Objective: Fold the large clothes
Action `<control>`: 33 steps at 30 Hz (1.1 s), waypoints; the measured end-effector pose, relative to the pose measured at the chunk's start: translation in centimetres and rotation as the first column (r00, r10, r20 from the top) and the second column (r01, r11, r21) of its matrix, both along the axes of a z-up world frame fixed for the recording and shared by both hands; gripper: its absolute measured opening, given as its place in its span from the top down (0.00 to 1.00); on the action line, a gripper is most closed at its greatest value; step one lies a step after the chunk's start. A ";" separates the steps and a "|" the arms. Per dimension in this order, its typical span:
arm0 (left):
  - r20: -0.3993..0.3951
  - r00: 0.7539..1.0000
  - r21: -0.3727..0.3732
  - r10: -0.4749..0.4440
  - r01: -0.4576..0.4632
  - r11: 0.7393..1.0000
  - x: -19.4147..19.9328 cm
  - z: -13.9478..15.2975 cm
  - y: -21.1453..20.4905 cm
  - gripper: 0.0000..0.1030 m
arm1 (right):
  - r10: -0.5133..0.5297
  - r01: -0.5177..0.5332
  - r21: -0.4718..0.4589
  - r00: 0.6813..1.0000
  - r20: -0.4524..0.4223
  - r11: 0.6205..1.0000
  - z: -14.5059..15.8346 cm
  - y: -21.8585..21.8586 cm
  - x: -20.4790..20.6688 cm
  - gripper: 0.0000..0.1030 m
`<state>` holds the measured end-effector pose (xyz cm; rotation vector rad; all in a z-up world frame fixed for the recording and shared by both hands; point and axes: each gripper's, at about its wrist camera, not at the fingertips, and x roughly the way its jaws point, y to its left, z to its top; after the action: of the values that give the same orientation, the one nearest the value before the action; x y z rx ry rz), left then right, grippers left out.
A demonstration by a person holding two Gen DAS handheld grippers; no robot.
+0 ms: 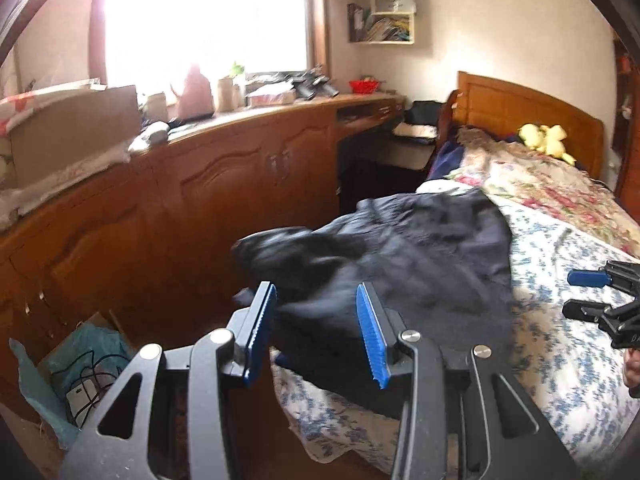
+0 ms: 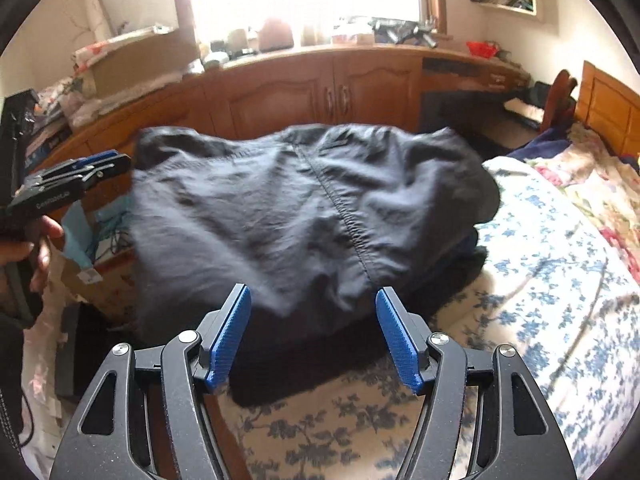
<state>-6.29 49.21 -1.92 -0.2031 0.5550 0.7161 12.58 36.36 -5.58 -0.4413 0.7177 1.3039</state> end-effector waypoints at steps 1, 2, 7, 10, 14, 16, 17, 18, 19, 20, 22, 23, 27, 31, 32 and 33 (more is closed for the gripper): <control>0.005 1.000 0.007 -0.015 0.015 1.000 0.1 0.3 -0.9 0.60 | -0.008 0.008 0.015 1.000 0.002 1.000 0.7 -1.0 -0.1 0.36; 0.010 0.999 0.014 -0.036 0.035 0.999 0.3 0.7 -1.9 0.59 | -0.016 0.016 0.027 1.000 0.003 0.999 1.3 -2.0 -0.2 0.35; 0.053 0.987 0.044 -0.153 0.151 0.988 1.7 2.5 -7.6 0.51 | -0.069 0.067 0.084 0.997 0.031 0.994 4.4 -7.9 -1.1 0.31; 0.084 0.967 0.050 -0.241 0.237 0.970 2.7 3.6 -11.3 0.50 | -0.106 0.099 0.114 0.993 0.059 0.988 5.9 -11.7 -1.8 0.28; 0.099 0.937 0.064 -0.334 0.329 0.942 4.5 4.7 -16.6 0.49 | -0.161 0.149 0.138 0.984 0.081 0.979 6.9 -16.6 -2.4 0.27; 0.108 0.923 0.072 -0.370 0.364 0.928 5.1 5.1 -18.8 0.49 | -0.186 0.172 0.149 0.979 0.087 0.974 7.2 -18.8 -2.5 0.27; 0.115 0.911 0.077 -0.395 0.389 0.918 5.5 5.3 -20.2 0.49 | -0.198 0.183 0.153 0.976 0.089 0.971 7.4 -19.9 -2.5 0.26; 0.116 0.905 0.081 -0.410 0.403 0.912 5.8 5.4 -21.3 0.49 | -0.211 0.195 0.157 0.973 0.092 0.968 7.5 -21.0 -2.5 0.26; 0.113 0.899 0.084 -0.423 0.416 0.906 6.1 5.5 -22.4 0.49 | -0.227 0.210 0.159 0.969 0.097 0.965 7.6 -22.2 -2.5 0.26; 0.112 0.892 0.084 -0.438 0.431 0.898 6.5 5.6 -23.5 0.49 | -0.240 0.222 0.161 0.966 0.101 0.962 7.6 -23.3 -2.6 0.25; 0.114 0.877 0.084 -0.466 0.459 0.885 7.0 5.7 -25.6 0.49 | -0.262 0.243 0.168 0.959 0.105 0.955 7.7 -25.3 -2.5 0.24; 0.120 0.869 0.087 -0.480 0.473 0.877 7.2 5.8 -26.8 0.49 | -0.280 0.260 0.174 0.954 0.103 0.950 7.8 -26.5 -2.4 0.23; 0.128 0.850 0.087 -0.511 0.503 0.860 7.6 6.0 -30.0 0.48 | -0.328 0.308 0.191 0.941 0.085 0.932 7.9 -30.7 -2.2 0.18; 0.121 0.843 0.069 -0.524 0.519 0.852 7.9 5.6 -32.6 0.48 | -0.375 0.352 0.193 0.922 0.097 0.916 7.5 -34.3 -2.3 0.14; 0.107 0.848 0.062 -0.518 0.515 0.855 8.2 5.3 -33.3 0.48 | -0.396 0.373 0.191 0.913 0.102 0.908 7.3 -35.3 -2.4 0.13; 0.098 0.851 0.054 -0.517 0.514 0.856 8.4 5.1 -33.9 0.48 | -0.411 0.387 0.190 0.906 0.105 0.902 7.2 -36.0 -2.5 0.13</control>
<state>2.14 15.33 3.14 -0.0606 0.4655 0.1834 10.08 0.40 1.57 -0.2316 0.5389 0.9226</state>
